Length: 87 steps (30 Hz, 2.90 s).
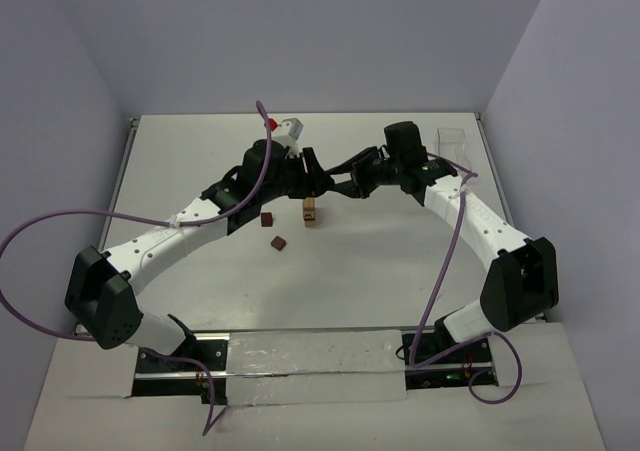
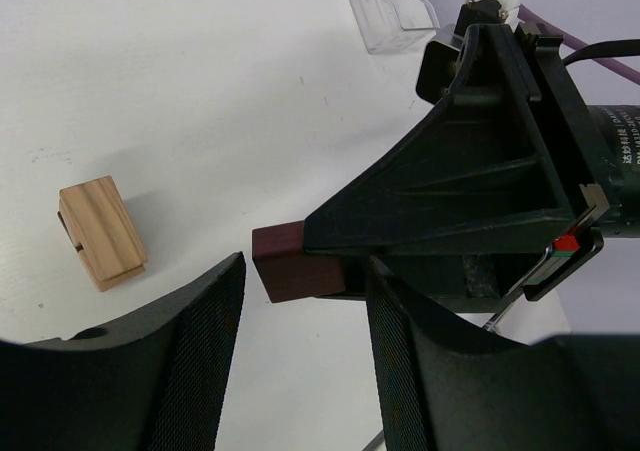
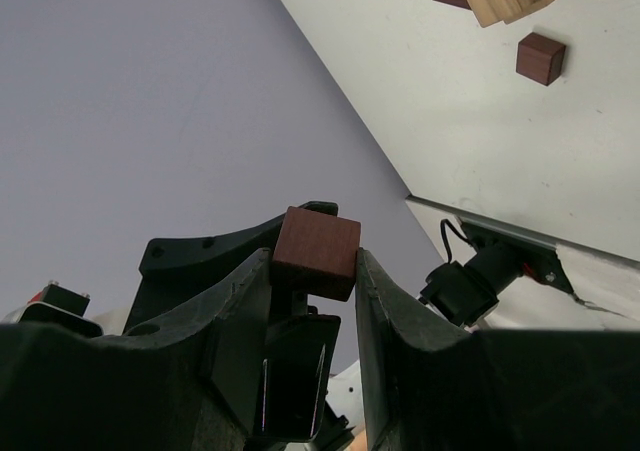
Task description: Build the wood block tower
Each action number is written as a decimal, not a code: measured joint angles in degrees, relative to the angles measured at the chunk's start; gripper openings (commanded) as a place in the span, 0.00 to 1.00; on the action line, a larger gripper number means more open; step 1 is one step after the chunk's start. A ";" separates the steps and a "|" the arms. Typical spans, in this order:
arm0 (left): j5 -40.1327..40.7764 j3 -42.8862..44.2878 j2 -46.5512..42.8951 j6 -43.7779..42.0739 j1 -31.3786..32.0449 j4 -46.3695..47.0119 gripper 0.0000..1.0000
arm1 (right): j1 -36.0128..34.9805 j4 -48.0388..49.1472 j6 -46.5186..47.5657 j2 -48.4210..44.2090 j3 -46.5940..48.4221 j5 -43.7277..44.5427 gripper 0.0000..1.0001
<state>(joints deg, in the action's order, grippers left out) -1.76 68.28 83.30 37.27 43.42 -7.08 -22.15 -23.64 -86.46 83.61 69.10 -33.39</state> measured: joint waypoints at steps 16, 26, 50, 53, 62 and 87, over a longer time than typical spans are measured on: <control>0.50 0.06 0.03 1.12 -0.02 -0.14 0.27 | -0.20 0.06 0.00 0.00 0.00 0.04 0.00; 0.71 0.06 0.03 1.46 -0.02 -0.10 0.00 | -0.20 0.56 0.02 0.00 -0.09 -0.02 0.78; 0.63 14.52 3.19 -12.99 -3.25 -24.89 0.00 | 8.37 -1.44 33.35 -0.49 9.98 14.17 1.00; 0.67 16.77 5.99 -12.83 -3.75 -28.40 0.00 | 8.37 -1.80 41.22 -2.21 10.08 18.22 1.00; 2.68 21.26 14.77 -6.11 -4.52 -34.97 0.00 | 8.74 -1.53 51.63 -5.87 7.29 24.58 1.00; 5.36 27.07 25.12 -2.95 -4.52 -36.68 0.06 | 9.07 -1.79 52.64 -5.90 6.64 23.59 1.00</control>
<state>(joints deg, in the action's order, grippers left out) 3.60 95.34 108.41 34.33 38.89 -43.77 -13.08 -25.43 -33.82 77.71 75.75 -9.79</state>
